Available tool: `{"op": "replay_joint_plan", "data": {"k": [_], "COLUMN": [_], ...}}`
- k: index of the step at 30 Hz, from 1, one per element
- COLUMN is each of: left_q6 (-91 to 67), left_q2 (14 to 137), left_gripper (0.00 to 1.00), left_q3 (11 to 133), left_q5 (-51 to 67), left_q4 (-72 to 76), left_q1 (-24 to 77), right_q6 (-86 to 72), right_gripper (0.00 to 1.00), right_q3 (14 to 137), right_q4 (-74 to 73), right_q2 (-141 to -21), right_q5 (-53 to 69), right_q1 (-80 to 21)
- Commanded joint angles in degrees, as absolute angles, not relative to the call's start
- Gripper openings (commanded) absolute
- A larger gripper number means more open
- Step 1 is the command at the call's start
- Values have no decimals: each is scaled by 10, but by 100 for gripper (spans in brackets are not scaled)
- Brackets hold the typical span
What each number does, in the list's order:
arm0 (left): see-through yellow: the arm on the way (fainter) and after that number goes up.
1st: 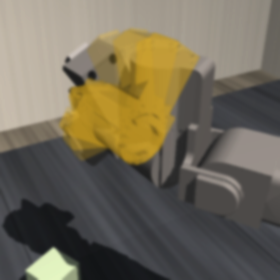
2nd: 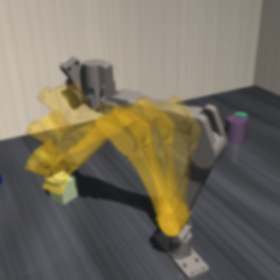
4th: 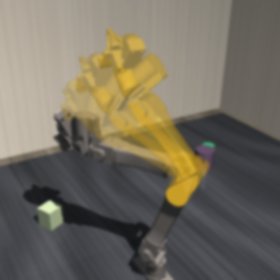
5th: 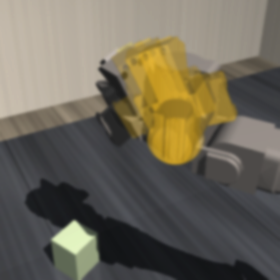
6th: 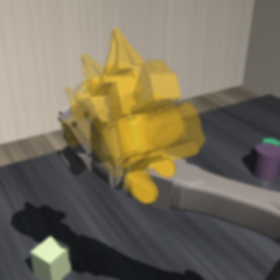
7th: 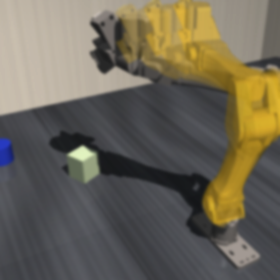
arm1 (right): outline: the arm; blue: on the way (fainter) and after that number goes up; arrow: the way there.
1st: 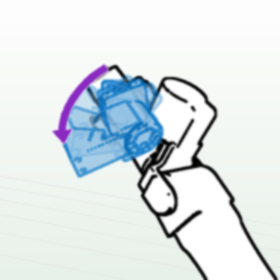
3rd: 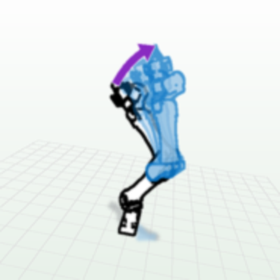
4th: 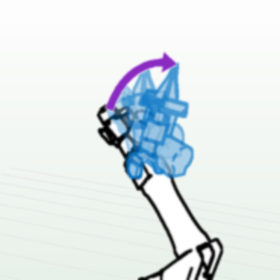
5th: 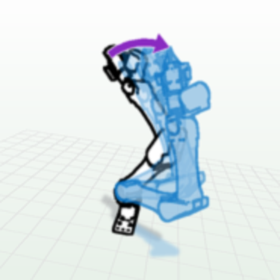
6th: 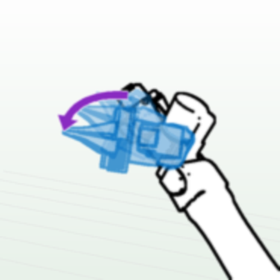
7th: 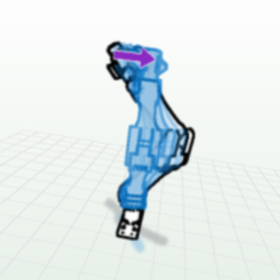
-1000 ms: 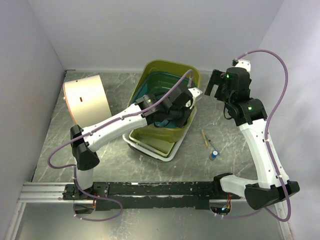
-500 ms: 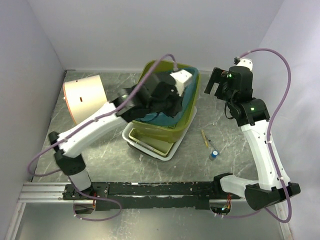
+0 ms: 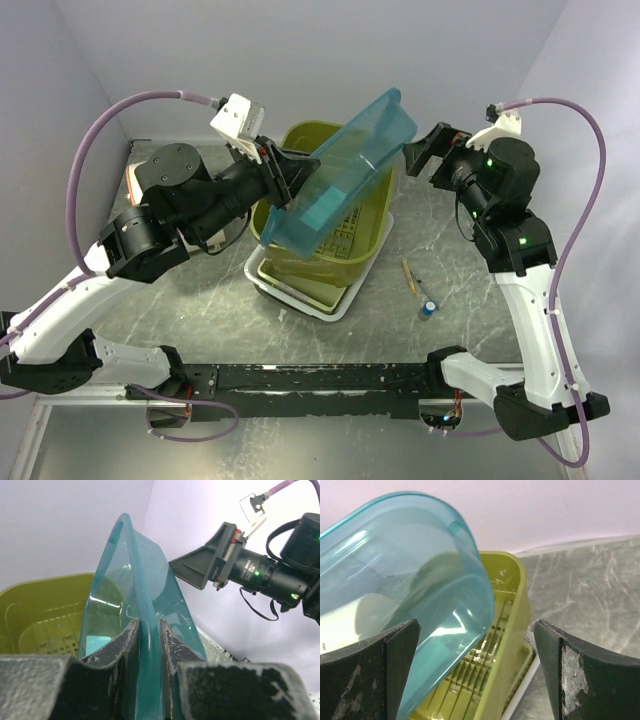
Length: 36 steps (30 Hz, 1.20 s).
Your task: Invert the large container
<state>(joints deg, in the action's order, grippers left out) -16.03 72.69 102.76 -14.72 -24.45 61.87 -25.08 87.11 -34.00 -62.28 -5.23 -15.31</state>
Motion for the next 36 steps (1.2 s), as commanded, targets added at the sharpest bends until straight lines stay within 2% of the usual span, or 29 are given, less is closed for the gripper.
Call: {"op": "replay_joint_plan", "data": {"k": [1, 9, 16, 19, 22, 29, 36], "left_q6": [-154, -147, -66, -54, -36, 43, 76], "left_q2": [715, 726, 722, 713, 700, 670, 659], "left_gripper": [7, 7, 7, 7, 7, 7, 7], "left_q3": [1010, 1022, 1039, 1038, 1035, 991, 956], "left_q5": [-143, -134, -127, -125, -110, -59, -36], "left_q4": [-115, -93, -137, -151, -175, -209, -214], "left_q1": [618, 618, 617, 617, 617, 617, 617], "right_q6": [-256, -244, -183, -127, -86, -82, -36], "right_gripper": [100, 100, 99, 99, 93, 95, 96], "right_q3": [855, 810, 955, 962, 930, 960, 922], "right_q4": [-251, -118, -220, -227, -180, -197, -199], "right_q2": [-593, -516, -596, -613, -613, -659, -663], "right_q5": [39, 97, 149, 207, 307, 411, 534], "right_q1": [-150, -151, -151, -150, -151, -150, -150]}}
